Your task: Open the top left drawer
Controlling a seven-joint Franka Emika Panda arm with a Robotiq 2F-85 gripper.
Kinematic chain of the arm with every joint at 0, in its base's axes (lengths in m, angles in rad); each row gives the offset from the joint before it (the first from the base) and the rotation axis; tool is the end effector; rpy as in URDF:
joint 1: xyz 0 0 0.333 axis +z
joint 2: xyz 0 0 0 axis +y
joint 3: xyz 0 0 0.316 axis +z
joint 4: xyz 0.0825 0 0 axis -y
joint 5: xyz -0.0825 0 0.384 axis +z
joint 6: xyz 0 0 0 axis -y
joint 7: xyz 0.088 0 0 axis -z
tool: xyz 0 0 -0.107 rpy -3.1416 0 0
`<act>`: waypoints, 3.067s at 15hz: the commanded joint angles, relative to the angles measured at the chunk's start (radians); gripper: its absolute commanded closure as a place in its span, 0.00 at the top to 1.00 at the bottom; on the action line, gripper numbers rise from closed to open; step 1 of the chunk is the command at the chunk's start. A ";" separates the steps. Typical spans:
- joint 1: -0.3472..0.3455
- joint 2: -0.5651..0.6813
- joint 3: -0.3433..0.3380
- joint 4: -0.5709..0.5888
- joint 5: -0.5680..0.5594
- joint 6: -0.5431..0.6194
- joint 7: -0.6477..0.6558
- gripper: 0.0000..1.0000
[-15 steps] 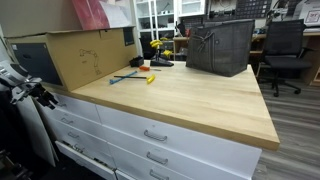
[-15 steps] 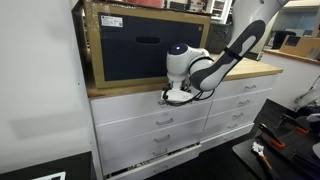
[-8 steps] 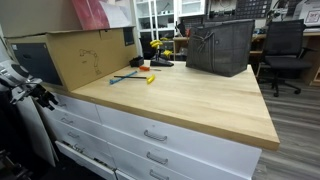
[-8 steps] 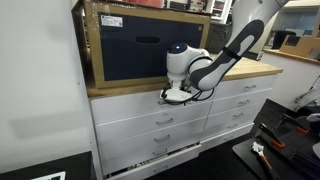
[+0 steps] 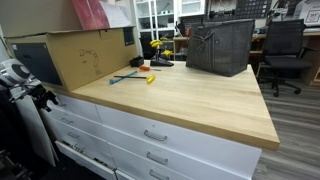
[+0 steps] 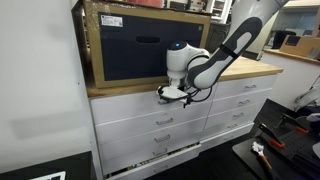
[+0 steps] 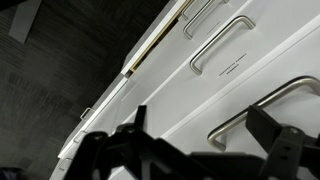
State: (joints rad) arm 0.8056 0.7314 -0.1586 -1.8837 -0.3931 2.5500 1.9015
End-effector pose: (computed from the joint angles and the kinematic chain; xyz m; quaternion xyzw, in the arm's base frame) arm 0.4893 0.3781 0.1141 0.8927 -0.4212 0.1396 0.0786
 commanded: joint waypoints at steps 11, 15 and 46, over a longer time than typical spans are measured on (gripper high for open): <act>-0.047 -0.007 0.031 0.005 0.119 -0.011 0.039 1.00; -0.047 -0.007 0.031 0.005 0.119 -0.011 0.039 1.00; 0.156 0.091 -0.094 0.099 -0.151 -0.105 0.669 1.00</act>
State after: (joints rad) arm 0.9589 0.7840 -0.2552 -1.8331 -0.5244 2.4525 2.5023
